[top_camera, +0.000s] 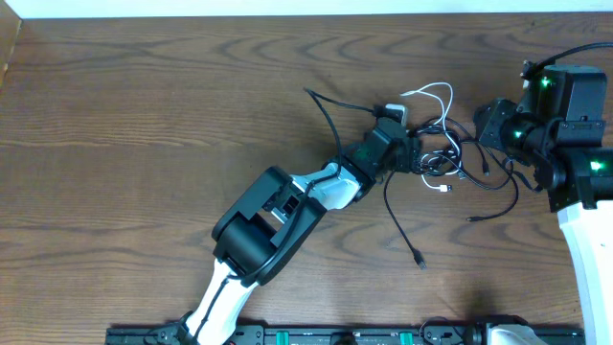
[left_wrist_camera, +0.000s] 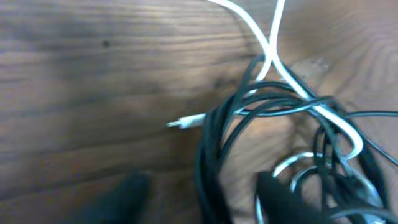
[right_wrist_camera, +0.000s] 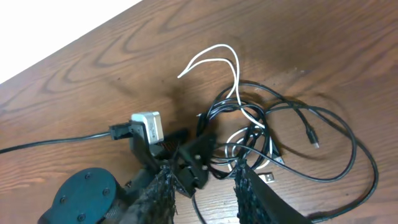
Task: Untangle cables
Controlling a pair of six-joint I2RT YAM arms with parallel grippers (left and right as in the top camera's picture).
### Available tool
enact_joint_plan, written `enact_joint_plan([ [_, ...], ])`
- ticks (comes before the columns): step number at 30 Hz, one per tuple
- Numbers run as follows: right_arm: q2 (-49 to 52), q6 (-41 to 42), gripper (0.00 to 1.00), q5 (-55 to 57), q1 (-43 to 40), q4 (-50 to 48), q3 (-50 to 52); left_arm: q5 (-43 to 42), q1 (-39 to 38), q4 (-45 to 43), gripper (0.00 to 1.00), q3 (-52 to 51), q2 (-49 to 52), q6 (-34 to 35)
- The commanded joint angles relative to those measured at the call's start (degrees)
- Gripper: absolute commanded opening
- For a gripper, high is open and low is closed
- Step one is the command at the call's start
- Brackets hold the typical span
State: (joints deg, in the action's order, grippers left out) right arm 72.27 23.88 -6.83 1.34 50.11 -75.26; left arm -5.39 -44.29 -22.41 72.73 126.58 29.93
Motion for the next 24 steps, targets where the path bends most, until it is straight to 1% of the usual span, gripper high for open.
enact_joint_plan([
  [1,-0.68,-0.83,0.37,0.92,-0.17,0.22,-0.44,0.94,-0.35,2.69,0.15,-0.17,2.21,-1.53],
  [2,-0.68,-0.83,0.38,0.92,-0.17,0.35,-0.44,0.94,-0.37,3.89,0.08,-0.17,2.21,-1.84],
  [4,-0.68,-0.83,0.42,0.92,-0.17,0.55,-0.44,0.94,-0.37,5.95,0.08,-0.17,2.21,-1.84],
  [6,-0.68,-0.81,0.43,0.92,-0.17,0.59,-0.44,0.94,-0.35,7.98,0.08,-0.17,2.21,-3.1],
  [10,-0.68,-0.81,0.45,0.9,-0.17,0.76,-0.42,0.96,-0.35,13.6,0.08,-0.17,0.59,-8.17],
  [13,-0.59,-0.79,0.47,0.9,-0.17,0.94,-0.42,1.84,-0.35,21.57,0.08,-0.17,-2.95,-12.07],
  [17,0.07,-0.81,0.5,0.9,-0.17,1.11,-0.37,10.34,-0.35,37.64,0.08,-0.17,-8.98,-14.49],
  [18,0.28,-0.81,0.5,0.9,-0.17,1.2,-0.37,11.39,-0.35,40.3,0.07,-0.17,-10.08,-14.58],
  [21,1.38,-0.79,0.5,0.9,-0.17,1.55,-0.37,10.71,-0.42,45.38,0.08,-0.17,-12.11,-15.3],
  [22,1.77,-0.79,0.5,0.87,-0.17,1.57,-0.37,9.75,-0.48,46.23,0.09,-0.17,-12.22,-15.3],
  [23,2.27,-0.79,0.5,0.63,-0.17,1.79,-0.37,8.35,-0.46,47.08,0.36,-0.17,-12.24,-15.28],
  [24,2.8,-0.76,0.5,0.42,-0.17,2.03,-0.37,6.99,-0.46,47.76,0.54,-0.17,-12.13,-15.26],
])
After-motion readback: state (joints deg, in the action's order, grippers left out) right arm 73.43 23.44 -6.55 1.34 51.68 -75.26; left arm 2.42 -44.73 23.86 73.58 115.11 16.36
